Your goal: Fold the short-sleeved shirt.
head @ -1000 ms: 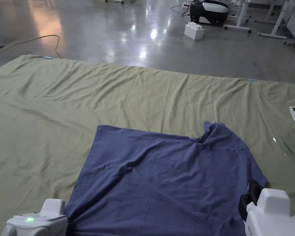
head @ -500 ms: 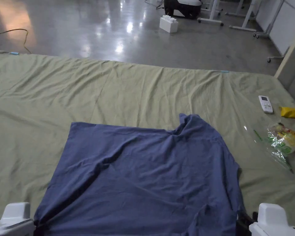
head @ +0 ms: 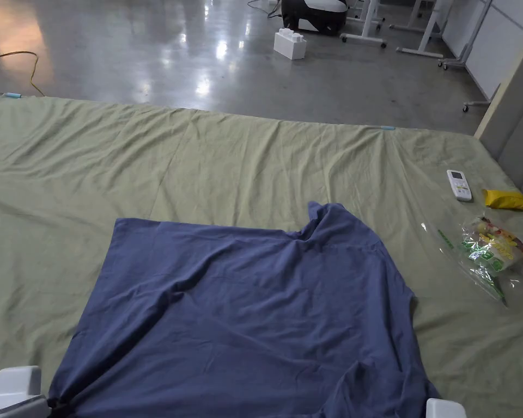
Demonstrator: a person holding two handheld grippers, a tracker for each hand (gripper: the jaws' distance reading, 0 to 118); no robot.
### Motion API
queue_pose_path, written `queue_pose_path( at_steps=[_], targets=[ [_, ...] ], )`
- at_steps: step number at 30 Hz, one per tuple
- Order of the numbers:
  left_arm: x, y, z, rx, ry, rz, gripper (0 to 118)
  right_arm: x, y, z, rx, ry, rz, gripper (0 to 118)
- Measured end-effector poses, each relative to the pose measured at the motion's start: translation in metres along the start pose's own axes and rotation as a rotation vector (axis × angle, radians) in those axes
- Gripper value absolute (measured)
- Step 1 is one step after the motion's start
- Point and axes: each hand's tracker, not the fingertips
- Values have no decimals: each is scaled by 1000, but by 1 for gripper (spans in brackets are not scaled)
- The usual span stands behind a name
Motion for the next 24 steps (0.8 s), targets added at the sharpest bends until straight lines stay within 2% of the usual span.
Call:
queue_pose_path(
  at_steps=[1, 3, 4, 13, 19, 24],
  targets=[
    [-1, 0, -1, -1, -1, 3, 9, -2, 1, 1, -5, 12, 7, 39],
    [0, -1, -2, 0, -1, 7, 9, -4, 2, 2, -6, 17, 36, 14],
    [0, -2, -2, -2, -3, 6, 9, -4, 3, 2, -10, 11, 49, 11],
    [4, -3, 2, -10, -33, 8, 9, 2, 9, 22, -24, -30, 84, 7],
    [11, -3, 13, -5, -42, 21, 9, 5, 11, 32, -1, -26, 69, 7],
    [10, 11, 27, 60, -79, 72, 9, 6, 25, 50, 82, -11, 48, 7]
  ],
)
